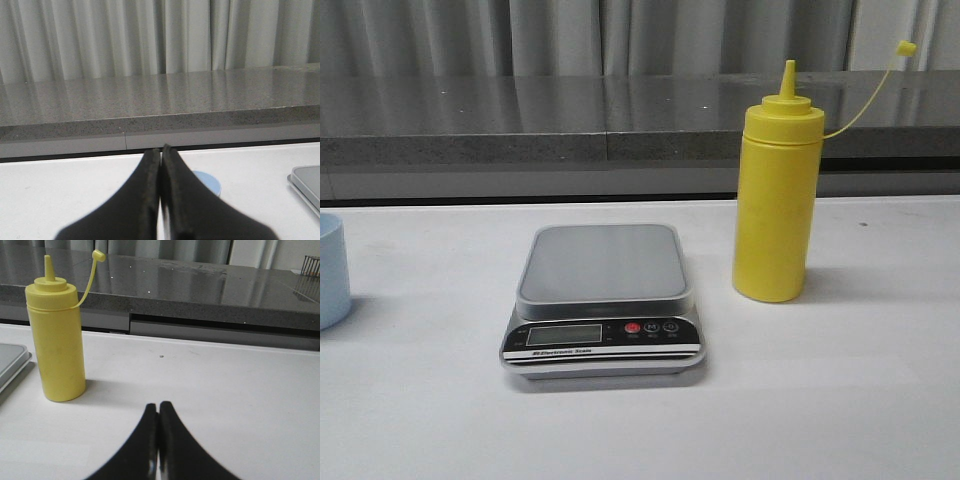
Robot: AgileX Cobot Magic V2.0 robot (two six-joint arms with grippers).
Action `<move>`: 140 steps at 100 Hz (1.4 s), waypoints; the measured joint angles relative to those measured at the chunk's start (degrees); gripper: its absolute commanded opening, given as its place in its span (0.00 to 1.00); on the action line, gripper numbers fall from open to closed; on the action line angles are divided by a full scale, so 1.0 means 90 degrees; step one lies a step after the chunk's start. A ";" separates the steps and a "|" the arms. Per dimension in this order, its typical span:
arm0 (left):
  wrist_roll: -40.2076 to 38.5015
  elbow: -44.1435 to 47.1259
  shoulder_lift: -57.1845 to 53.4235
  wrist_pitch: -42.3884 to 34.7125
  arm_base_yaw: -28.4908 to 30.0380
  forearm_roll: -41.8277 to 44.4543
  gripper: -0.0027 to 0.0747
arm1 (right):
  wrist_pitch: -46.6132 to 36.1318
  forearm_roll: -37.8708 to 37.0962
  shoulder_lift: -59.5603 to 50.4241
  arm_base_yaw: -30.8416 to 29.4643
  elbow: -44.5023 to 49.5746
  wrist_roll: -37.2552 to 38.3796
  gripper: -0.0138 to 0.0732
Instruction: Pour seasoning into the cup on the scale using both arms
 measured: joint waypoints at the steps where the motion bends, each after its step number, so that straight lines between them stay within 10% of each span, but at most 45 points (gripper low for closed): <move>1: 0.0000 0.0000 0.0000 0.0000 0.0000 0.0000 0.01 | 0.0000 0.0000 0.0000 0.0000 0.0000 0.0000 0.08; 58: -0.0013 -0.0556 0.0309 0.1022 0.0000 -0.0116 0.01 | 0.0000 0.0000 0.0000 0.0000 0.0000 0.0000 0.08; 106: -0.0215 -0.4367 0.5008 0.3761 0.0201 -0.0374 0.01 | 0.0000 0.0000 0.0000 0.0000 0.0000 0.0000 0.08; 140: -0.0047 -0.6028 0.7445 0.4042 0.0201 -0.0374 0.01 | 0.0000 0.0000 0.0000 0.0000 0.0000 0.0000 0.08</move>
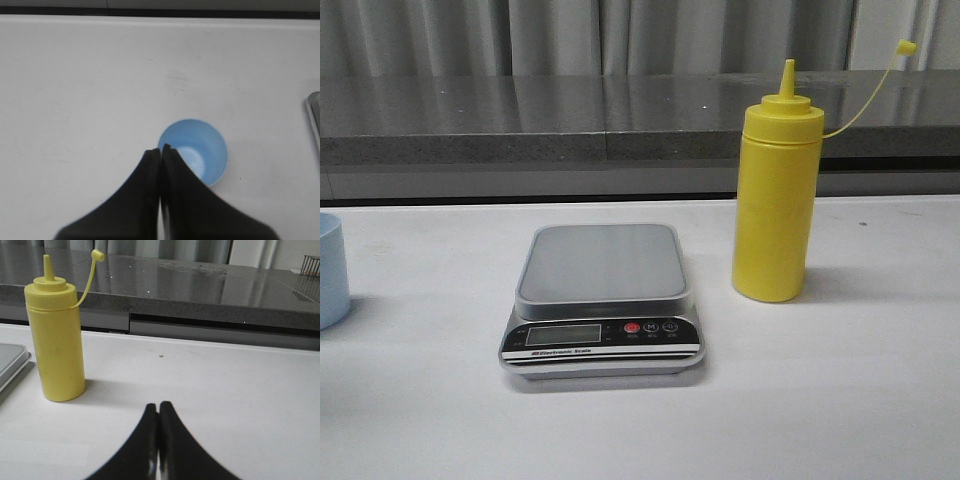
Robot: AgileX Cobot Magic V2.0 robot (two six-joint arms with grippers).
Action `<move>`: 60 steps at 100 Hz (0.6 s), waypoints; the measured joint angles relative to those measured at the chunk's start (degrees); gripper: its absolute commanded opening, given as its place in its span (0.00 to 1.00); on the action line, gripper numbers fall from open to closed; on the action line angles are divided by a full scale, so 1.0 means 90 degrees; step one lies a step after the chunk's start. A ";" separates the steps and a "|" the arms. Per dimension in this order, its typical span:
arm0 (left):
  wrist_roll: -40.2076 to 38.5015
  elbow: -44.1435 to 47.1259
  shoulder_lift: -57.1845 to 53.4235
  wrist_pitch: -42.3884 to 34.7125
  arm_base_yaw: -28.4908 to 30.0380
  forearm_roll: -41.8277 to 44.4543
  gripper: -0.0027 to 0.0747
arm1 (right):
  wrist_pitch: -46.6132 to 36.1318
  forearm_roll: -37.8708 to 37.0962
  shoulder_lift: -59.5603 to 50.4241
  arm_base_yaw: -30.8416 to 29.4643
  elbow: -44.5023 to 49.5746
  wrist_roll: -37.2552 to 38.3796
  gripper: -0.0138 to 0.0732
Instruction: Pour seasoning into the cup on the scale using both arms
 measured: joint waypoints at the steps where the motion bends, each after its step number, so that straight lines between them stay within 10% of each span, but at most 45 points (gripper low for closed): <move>1: 0.0011 -0.0017 0.0075 0.0000 0.0000 0.0000 0.01 | 0.0000 0.0000 0.0000 0.0000 0.0000 0.0000 0.08; 22: 0.0084 -0.0258 0.0985 0.0000 0.0000 0.0000 0.08 | 0.0000 0.0000 0.0000 0.0000 0.0000 0.0000 0.08; 48: 0.0084 -0.0258 0.1534 0.0054 0.0000 -0.0068 0.68 | 0.0000 0.0000 0.0000 0.0000 0.0000 0.0000 0.08; 60: 0.0084 -0.0258 0.1570 0.0054 0.0000 -0.0068 0.74 | 0.0000 0.0000 0.0000 0.0000 0.0000 0.0000 0.08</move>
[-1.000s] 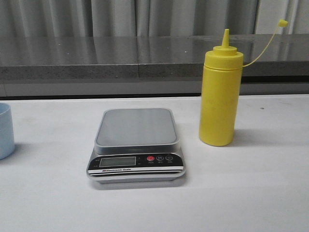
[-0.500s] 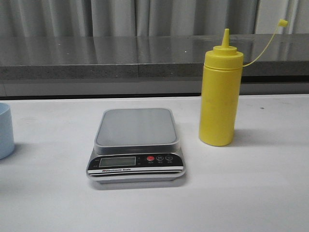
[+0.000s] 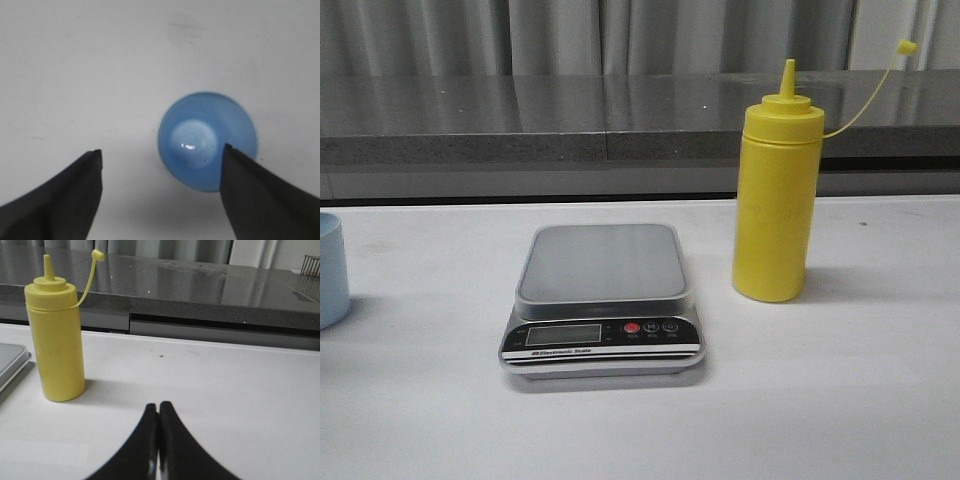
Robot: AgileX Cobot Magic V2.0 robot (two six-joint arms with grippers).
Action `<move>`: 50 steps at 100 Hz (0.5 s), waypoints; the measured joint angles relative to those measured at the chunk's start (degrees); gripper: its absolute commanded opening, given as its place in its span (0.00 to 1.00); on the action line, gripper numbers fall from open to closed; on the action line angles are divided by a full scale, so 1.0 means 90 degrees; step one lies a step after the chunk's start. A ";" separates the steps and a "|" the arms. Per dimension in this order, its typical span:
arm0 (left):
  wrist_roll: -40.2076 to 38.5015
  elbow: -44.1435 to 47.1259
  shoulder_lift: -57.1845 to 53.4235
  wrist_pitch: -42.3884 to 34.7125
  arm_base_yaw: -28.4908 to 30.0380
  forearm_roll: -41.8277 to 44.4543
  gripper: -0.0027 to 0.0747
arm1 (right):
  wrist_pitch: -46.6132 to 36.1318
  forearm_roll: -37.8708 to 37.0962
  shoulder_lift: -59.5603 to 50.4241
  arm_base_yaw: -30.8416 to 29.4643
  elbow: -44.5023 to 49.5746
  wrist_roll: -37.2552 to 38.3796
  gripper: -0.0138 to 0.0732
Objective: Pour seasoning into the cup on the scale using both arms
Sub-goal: 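Lower the left gripper over the light blue cup and grasp it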
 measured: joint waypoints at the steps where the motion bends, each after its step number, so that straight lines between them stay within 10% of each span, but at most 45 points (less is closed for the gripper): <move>1: 0.0000 0.0000 0.0000 0.0000 0.0000 0.0000 0.74 | 0.0000 0.0000 0.0000 0.0000 0.0000 0.0000 0.08; 50: 0.0000 -0.0015 0.0938 -0.0446 0.0000 -0.0132 0.74 | 0.0000 0.0000 0.0000 0.0000 0.0000 0.0000 0.08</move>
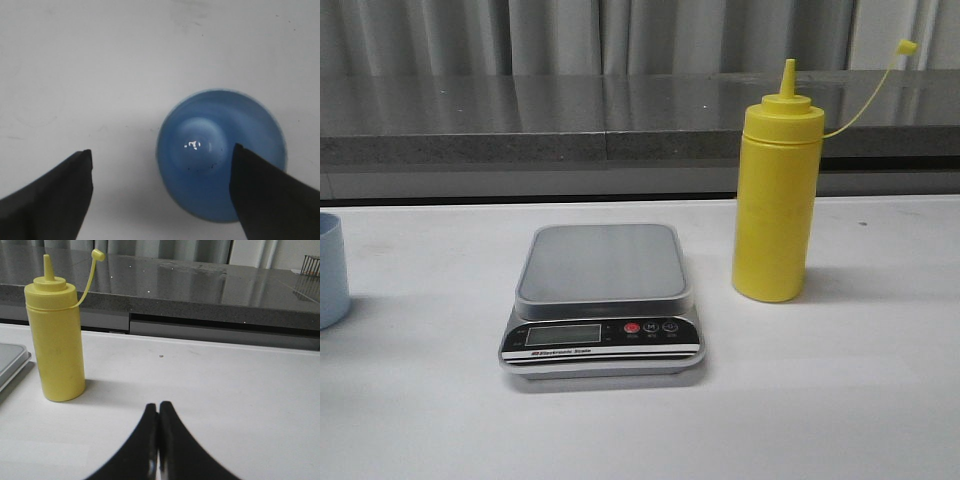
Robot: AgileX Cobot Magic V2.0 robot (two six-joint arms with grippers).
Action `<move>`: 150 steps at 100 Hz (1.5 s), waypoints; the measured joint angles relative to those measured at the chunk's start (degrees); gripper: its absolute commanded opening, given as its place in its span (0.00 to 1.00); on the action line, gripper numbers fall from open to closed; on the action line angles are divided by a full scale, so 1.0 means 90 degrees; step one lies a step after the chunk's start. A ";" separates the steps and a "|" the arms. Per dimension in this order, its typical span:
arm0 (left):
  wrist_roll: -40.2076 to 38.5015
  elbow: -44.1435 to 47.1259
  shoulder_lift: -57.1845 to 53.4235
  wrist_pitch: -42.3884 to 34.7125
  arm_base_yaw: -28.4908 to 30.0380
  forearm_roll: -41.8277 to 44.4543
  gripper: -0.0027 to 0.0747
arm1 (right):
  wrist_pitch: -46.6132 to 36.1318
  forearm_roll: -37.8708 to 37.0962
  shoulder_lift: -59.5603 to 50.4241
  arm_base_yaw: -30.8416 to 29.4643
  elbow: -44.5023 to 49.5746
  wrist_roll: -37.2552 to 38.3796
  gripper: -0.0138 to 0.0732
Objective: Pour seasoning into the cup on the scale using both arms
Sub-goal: 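Lower the left gripper over the light blue cup and grasp it, then carry the blue cup with the left gripper onto the scale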
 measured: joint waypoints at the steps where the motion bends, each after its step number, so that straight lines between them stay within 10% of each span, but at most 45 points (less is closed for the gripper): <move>1: 0.0000 0.0000 0.0017 -0.0003 0.0000 -0.0013 0.74 | 0.0000 0.0000 0.0000 0.0000 0.0000 0.0000 0.08; 42: 0.0000 -0.0015 0.0690 -0.0168 0.0000 -0.0130 0.70 | 0.0000 0.0000 0.0000 0.0000 0.0000 0.0000 0.08; 75: 0.0000 -0.0020 0.0702 -0.0365 0.0000 -0.0221 0.01 | 0.0000 0.0000 0.0000 0.0000 0.0000 0.0000 0.08; 150: 0.0050 -0.2327 0.0702 0.1908 -0.0498 -0.0755 0.01 | 0.0000 0.0000 0.0000 0.0000 0.0000 0.0000 0.08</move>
